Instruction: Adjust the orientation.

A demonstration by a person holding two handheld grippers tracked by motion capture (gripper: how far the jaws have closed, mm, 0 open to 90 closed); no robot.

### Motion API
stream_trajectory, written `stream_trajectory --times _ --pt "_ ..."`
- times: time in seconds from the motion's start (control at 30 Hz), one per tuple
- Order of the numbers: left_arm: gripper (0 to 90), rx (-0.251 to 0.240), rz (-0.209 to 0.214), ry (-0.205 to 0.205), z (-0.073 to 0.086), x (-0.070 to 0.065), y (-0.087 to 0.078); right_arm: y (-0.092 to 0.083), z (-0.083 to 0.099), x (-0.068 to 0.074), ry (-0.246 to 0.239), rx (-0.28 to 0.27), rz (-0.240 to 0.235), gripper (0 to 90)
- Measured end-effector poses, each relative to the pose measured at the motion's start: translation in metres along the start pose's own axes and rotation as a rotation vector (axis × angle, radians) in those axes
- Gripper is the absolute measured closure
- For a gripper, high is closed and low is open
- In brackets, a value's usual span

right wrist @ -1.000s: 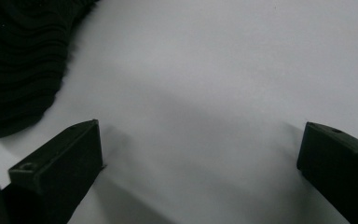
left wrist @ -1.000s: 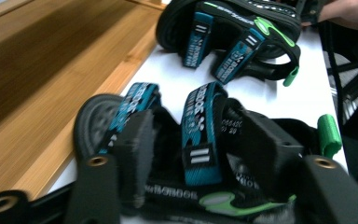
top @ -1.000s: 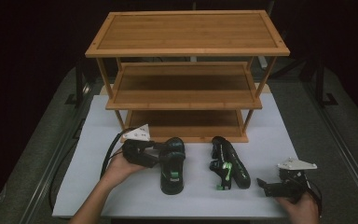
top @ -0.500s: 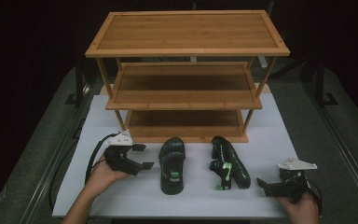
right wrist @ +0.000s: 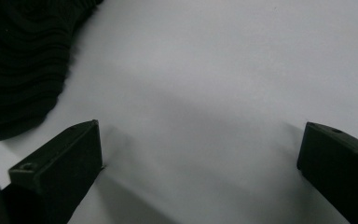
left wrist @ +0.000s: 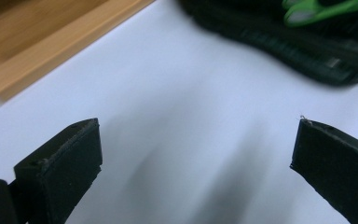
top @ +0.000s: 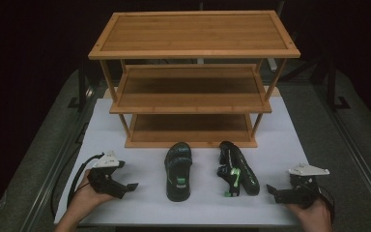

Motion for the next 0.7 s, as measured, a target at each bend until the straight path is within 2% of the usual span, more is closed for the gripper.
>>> stream_trajectory --times 0.1,0.13,0.17,0.3,0.37,0.43,0.47,0.5,0.57,0.6,0.63,0.7 --pt "0.0 -0.003 -0.054 -0.023 0.017 0.007 -0.009 0.000 0.000 -0.001 0.004 0.001 -0.004 0.0" --pt "0.0 -0.001 -0.090 -0.031 0.026 0.010 -0.014 0.000 0.000 0.001 -0.015 0.006 0.015 0.0" --pt "0.0 -0.001 -0.090 -0.031 0.026 0.010 -0.014 0.000 0.000 0.001 -0.015 0.006 0.015 0.0" --pt "0.0 0.022 -0.128 -0.049 0.045 0.015 -0.019 0.000 0.000 0.002 -0.018 0.005 0.021 0.5" --pt "0.0 0.001 -0.135 -0.053 0.045 0.016 -0.021 -0.001 -0.001 0.000 -0.007 0.000 0.027 4.5" --pt "0.0 0.014 -0.140 -0.051 0.046 0.016 -0.019 -0.002 -0.002 -0.002 0.001 -0.010 0.015 7.4" --pt "0.0 0.012 -0.141 -0.050 0.046 0.016 -0.019 -0.005 -0.004 -0.003 0.023 -0.009 -0.003 14.7" --pt "0.0 0.012 -0.141 -0.050 0.046 0.016 -0.019 -0.005 -0.004 -0.003 0.023 -0.009 -0.003 14.7" --pt "0.0 0.013 -0.141 -0.050 0.046 0.016 -0.019 -0.010 -0.008 -0.003 0.010 -0.036 0.003 24.0" --pt "0.0 0.012 -0.141 -0.050 0.046 0.016 -0.019 -0.016 -0.013 -0.003 -0.008 -0.064 0.004 37.7" --pt "0.0 0.013 -0.141 -0.050 0.046 0.016 -0.019 -0.016 -0.013 -0.003 -0.008 -0.064 0.004 37.7" --pt "0.0 0.013 -0.141 -0.050 0.046 0.016 -0.019 -0.021 -0.020 -0.004 -0.013 -0.089 -0.009 49.0"
Point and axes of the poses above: each handheld gripper's, and its own axes: y roughly forward along the jaws, z roughly out of its underside, x roughly to its left, the point moved 4 cm from there along y, roughly forward along the jaws, and after that the axes turned 13 degrees about z, right-handed, at the moved point
